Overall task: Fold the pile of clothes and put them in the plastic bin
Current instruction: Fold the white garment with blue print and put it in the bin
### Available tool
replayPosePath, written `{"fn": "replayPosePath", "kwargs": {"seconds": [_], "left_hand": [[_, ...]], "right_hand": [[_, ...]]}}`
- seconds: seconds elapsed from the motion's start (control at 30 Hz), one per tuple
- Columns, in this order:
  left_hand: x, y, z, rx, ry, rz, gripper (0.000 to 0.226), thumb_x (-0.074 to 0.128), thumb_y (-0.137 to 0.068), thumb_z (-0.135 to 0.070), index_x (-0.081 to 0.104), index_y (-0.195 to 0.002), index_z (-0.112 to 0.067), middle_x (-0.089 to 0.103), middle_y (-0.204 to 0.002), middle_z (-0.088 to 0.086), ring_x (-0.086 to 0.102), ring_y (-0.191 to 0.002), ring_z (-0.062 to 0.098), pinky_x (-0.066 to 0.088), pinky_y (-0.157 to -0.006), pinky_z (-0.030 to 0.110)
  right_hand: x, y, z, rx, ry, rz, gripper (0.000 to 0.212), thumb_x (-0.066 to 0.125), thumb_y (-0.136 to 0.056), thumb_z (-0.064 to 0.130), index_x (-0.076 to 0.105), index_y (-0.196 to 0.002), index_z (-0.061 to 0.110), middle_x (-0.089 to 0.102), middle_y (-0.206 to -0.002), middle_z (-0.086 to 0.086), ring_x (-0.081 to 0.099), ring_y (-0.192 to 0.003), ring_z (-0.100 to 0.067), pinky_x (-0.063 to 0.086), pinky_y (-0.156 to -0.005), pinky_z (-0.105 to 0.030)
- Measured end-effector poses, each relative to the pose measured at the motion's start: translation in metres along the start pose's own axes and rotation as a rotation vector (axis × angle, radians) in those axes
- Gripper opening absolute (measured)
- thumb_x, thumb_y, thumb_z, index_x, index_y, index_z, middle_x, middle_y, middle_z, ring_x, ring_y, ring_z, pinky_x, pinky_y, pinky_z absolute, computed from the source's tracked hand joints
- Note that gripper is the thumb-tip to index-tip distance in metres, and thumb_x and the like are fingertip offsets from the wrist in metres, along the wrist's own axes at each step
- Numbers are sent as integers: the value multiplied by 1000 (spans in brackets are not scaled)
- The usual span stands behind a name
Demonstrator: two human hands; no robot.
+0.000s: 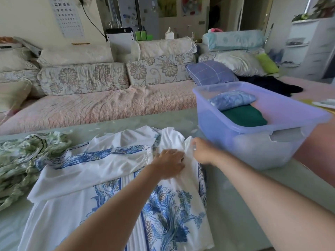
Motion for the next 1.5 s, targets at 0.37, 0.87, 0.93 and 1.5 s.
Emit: {"fn": "replayPosePath", "kwargs": {"seconds": [0.37,0.87,0.93,1.5], "left_hand": [[-38,24,-17,-133,1149,-196,59,84,-72,-39,48,-116,-24,70,-102,7,70,-87,16,55,-66,28],[-95,103,217,-673,286,-183,42,44,-91,-5,47,-133,-9,57,-114,15,59,-94,29,51,-74,35],[-80,121,238,-700,102,-70,48,45,-89,-9,42,-137,-10,57,-113,14,61,-95,29,56,-78,38],[-86,135,231,-386,-93,51,54,36,-85,11,52,-123,-24,53,-93,1,49,-70,15,36,-53,26]], "right_hand": [[-61,9,31,-43,-966,-380,22,53,-97,12,64,-111,25,62,-101,6,58,-77,-9,47,-70,-24],[6,-4,87,-262,-209,-45,39,53,-88,10,61,-122,28,60,-129,-1,57,-119,-21,43,-92,-25],[24,-3,91,-268,-52,49,51,56,-89,17,52,-138,26,51,-143,-3,52,-127,-21,42,-97,-25],[81,7,138,-524,405,111,85,34,-89,-16,19,-159,31,11,-167,-1,17,-152,-19,21,-120,-29]]}}
Point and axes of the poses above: each hand's wrist, its own y-axis away from the middle knuckle, its own x-axis out of the palm, z = x × y, the point moved 8 cm from there along -y, towards the middle knuckle
